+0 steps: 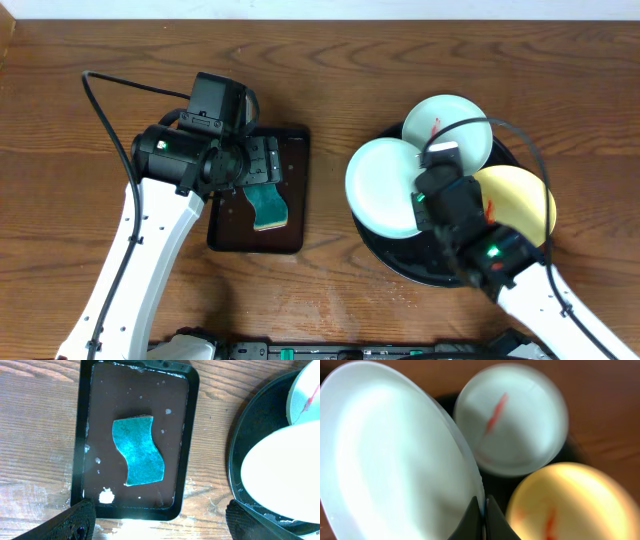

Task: Clean dirty plates on tray and stack at the side
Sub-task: 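Lift the pale green plate and place it on the table right of the tray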

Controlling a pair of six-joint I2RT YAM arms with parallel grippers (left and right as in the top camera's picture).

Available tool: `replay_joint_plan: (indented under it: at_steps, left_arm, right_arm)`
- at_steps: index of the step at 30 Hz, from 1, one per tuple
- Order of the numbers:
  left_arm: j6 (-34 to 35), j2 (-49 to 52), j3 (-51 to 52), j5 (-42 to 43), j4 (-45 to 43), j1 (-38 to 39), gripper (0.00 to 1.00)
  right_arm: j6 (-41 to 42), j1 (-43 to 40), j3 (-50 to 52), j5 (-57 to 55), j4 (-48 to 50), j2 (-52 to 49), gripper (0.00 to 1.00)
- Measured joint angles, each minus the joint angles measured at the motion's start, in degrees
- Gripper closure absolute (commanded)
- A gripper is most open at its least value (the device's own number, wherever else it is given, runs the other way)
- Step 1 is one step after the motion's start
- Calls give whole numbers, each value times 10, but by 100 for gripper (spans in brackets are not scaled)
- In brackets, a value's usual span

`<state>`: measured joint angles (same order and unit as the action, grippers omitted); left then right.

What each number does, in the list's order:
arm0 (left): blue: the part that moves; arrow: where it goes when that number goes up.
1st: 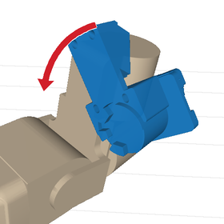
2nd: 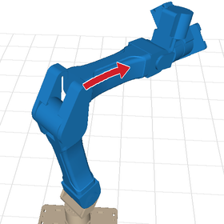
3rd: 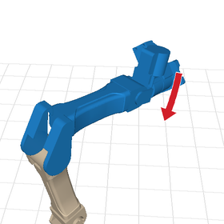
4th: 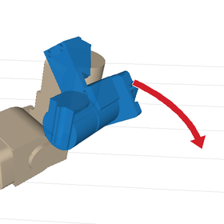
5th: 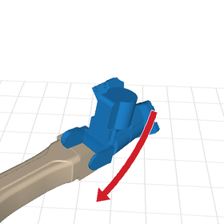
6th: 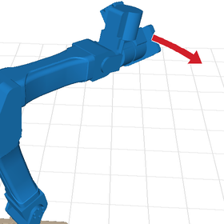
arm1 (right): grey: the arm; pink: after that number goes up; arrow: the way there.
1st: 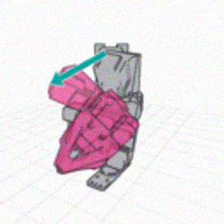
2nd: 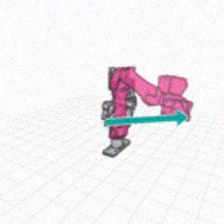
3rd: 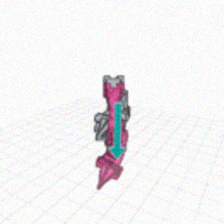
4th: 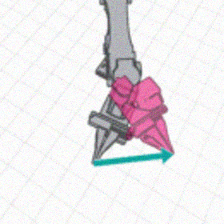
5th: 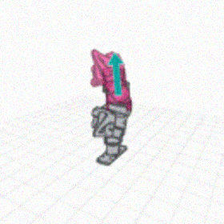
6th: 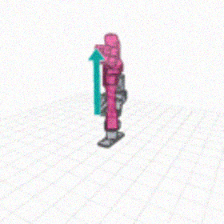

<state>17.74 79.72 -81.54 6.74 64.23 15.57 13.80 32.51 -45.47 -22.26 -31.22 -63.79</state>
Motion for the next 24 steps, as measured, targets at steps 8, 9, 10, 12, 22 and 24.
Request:
replay_joint_plan:
  at_steps: [8, 9, 10, 12, 22, 24]
  left_arm:
    - [0, 0, 0, 0, 0, 0, 16]
    - [0, 0, 0, 0, 0, 0, 16]
    - [0, 0, 0, 0, 0, 0, 16]
    - [0, 0, 0, 0, 0, 0, 16]
    - [0, 0, 0, 0, 0, 0, 16]
    - [0, 0, 0, 1, 0, 0, 16]
  right_arm:
    - [38, -271, -28, 282, -16, 21, 99]
    - [38, -314, -36, 307, -15, 24, 99]
    - [41, -376, -46, 331, -7, 27, 99]
    - [49, -470, -54, 355, 1, 28, 99]
    - [128, -787, -55, 364, 101, -151, 99]
    - [133, -808, -55, 354, 127, -197, 99]
